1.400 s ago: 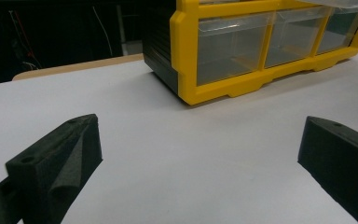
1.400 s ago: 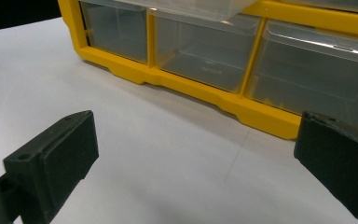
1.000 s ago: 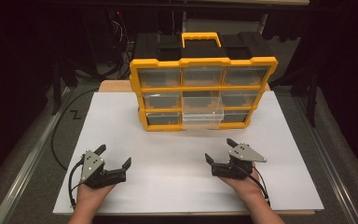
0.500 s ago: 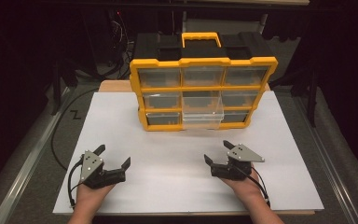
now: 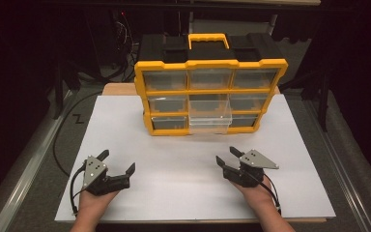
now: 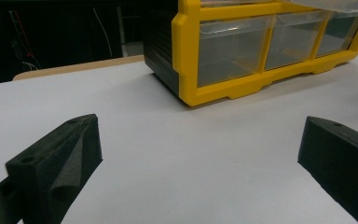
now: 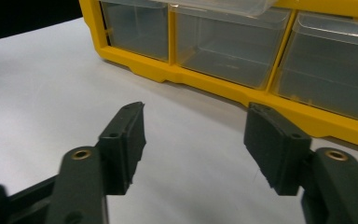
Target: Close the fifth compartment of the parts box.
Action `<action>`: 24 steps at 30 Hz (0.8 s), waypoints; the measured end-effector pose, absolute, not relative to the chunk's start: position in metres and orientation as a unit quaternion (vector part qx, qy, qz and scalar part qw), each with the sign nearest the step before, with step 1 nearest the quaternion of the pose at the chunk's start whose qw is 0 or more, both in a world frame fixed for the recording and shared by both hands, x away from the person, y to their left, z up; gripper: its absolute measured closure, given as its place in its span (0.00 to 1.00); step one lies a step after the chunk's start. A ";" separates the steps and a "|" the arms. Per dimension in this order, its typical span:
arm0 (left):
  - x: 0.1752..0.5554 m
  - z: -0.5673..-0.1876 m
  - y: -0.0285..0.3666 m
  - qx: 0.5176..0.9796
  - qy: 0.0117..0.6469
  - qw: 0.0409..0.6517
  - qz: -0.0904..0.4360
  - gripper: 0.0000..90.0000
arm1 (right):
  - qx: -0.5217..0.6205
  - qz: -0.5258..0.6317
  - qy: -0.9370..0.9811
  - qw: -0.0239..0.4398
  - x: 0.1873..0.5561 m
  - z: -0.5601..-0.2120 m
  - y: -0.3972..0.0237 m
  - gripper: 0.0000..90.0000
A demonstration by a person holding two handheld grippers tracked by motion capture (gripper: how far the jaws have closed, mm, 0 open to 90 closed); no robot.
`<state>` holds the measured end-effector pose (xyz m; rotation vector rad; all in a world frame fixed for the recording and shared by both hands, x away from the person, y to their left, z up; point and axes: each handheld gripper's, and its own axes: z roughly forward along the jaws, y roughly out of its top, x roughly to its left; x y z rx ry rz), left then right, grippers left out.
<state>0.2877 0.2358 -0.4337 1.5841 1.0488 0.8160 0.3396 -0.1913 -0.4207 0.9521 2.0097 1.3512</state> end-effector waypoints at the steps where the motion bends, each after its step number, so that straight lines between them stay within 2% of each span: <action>1: 0.288 -0.434 0.236 0.658 0.436 0.512 0.339 0.00 | 0.351 0.501 0.745 0.267 0.339 -0.421 -0.191 0.51; 6: 0.289 -0.434 0.236 0.659 0.435 0.513 0.338 0.00 | 0.345 0.503 0.747 0.264 0.338 -0.420 -0.191 0.61; 8: 0.289 -0.434 0.236 0.658 0.435 0.514 0.336 0.00 | 0.342 0.508 0.745 0.264 0.337 -0.419 -0.190 0.69; 10: 0.289 -0.434 0.236 0.657 0.434 0.516 0.337 0.00 | 0.343 0.510 0.743 0.264 0.337 -0.419 -0.190 0.70; 16: 0.288 -0.434 0.237 0.656 0.434 0.518 0.336 0.00 | 0.343 0.514 0.739 0.267 0.336 -0.417 -0.192 0.81; 22: 0.288 -0.434 0.236 0.655 0.433 0.521 0.335 0.00 | 0.344 0.520 0.737 0.262 0.336 -0.416 -0.193 0.99; 24: 0.288 -0.434 0.236 0.654 0.433 0.522 0.334 0.00 | 0.345 0.522 0.735 0.260 0.336 -0.415 -0.194 1.00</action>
